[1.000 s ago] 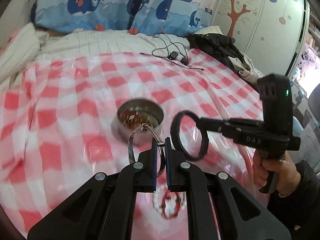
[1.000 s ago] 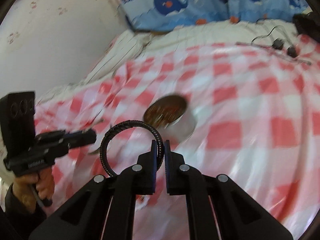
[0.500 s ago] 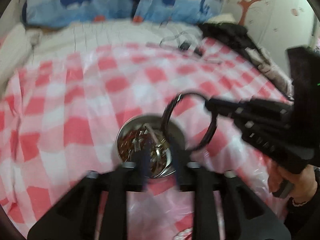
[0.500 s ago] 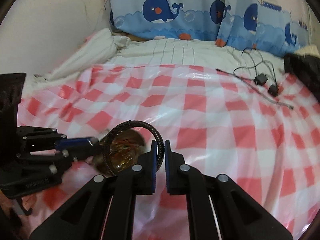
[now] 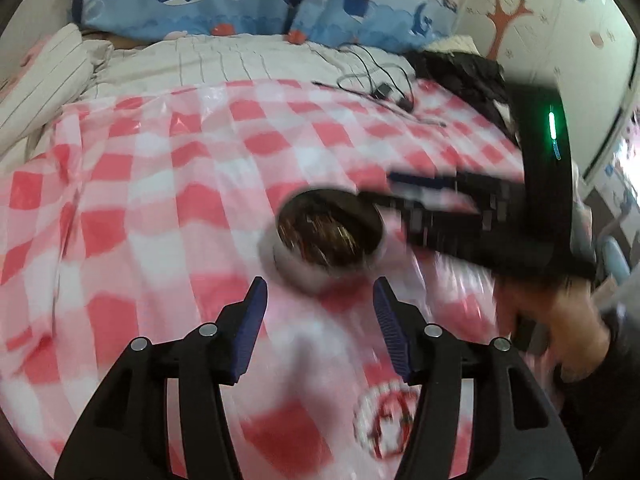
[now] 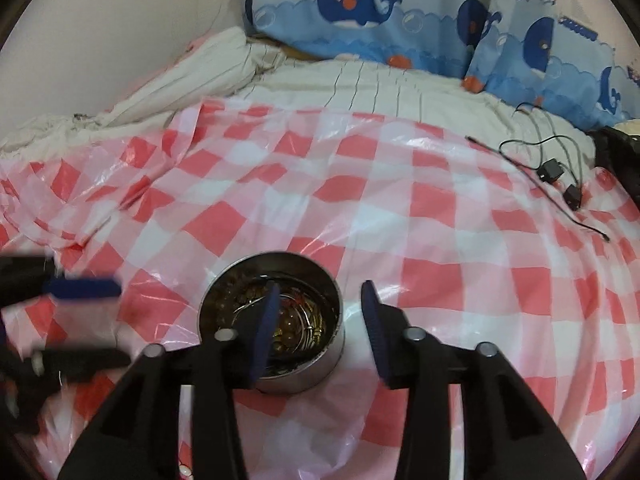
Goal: Organize jewelry
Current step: 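Lower both grippers over the tin and open them to drop the bracelets, then grasp the red cord bracelet with the left gripper while the right grasps white beads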
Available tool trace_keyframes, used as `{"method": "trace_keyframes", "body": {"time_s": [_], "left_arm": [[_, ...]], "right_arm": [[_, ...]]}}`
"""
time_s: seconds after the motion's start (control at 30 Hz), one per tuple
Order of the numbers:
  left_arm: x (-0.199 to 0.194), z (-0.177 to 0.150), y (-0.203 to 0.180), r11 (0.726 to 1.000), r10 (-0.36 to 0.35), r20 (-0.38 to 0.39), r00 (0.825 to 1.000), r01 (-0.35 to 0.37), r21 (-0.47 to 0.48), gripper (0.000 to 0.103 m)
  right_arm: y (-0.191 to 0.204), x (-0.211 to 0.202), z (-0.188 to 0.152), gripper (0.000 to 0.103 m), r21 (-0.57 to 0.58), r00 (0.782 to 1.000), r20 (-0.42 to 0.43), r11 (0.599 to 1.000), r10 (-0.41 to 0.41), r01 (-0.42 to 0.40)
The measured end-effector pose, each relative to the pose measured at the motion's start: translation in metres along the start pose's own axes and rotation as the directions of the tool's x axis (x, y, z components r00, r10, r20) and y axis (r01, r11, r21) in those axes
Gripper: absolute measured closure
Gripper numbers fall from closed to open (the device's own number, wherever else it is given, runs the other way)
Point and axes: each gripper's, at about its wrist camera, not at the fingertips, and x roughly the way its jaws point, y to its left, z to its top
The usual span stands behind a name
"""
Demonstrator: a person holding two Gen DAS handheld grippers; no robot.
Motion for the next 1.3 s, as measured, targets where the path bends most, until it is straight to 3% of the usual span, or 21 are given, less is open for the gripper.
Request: {"method": "trace_keyframes", "body": {"time_s": [0.17, 0.43, 0.73, 0.87, 0.93, 1.1, 1.17, 1.3], "left_arm": [[-0.010, -0.036, -0.027, 0.997, 0.029, -0.032, 0.999, -0.027, 0.075, 0.050], [-0.012, -0.049, -0.051, 0.980, 0.084, -0.043, 0.996, -0.074, 0.182, 0.049], [0.007, -0.059, -0.062, 0.956, 0.139, -0.102, 0.985, -0.106, 0.273, 0.049], [0.028, -0.074, -0.073, 0.927, 0.170, -0.160, 0.972, -0.102, 0.362, 0.050], [0.034, -0.080, -0.076, 0.916, 0.166, -0.187, 0.968, -0.081, 0.392, 0.085], [0.021, -0.074, -0.074, 0.924, 0.129, -0.160, 0.979, -0.060, 0.378, 0.087], [0.014, -0.069, -0.070, 0.933, 0.121, -0.135, 0.983, -0.067, 0.353, 0.097], [0.007, -0.063, -0.065, 0.940, 0.106, -0.116, 0.988, -0.062, 0.337, 0.097]], "right_arm": [[-0.010, -0.048, -0.015, 0.056, 0.071, 0.997, 0.055, 0.996, 0.051, -0.055], [-0.006, -0.078, -0.086, 0.051, 0.153, 0.993, -0.032, 0.982, 0.115, -0.108], [0.005, -0.081, -0.106, 0.046, 0.148, 0.990, -0.074, 0.983, 0.121, -0.109], [-0.007, -0.084, -0.108, 0.045, 0.186, 0.992, -0.063, 0.978, 0.112, -0.098], [-0.010, -0.083, -0.108, 0.045, 0.196, 0.990, -0.071, 0.975, 0.118, -0.103], [-0.001, -0.074, -0.112, 0.045, 0.164, 0.983, -0.114, 0.978, 0.147, -0.127], [0.006, -0.070, -0.114, 0.045, 0.146, 0.978, -0.132, 0.979, 0.163, -0.144], [0.019, -0.064, -0.119, 0.045, 0.109, 0.970, -0.161, 0.980, 0.180, -0.164]]}}
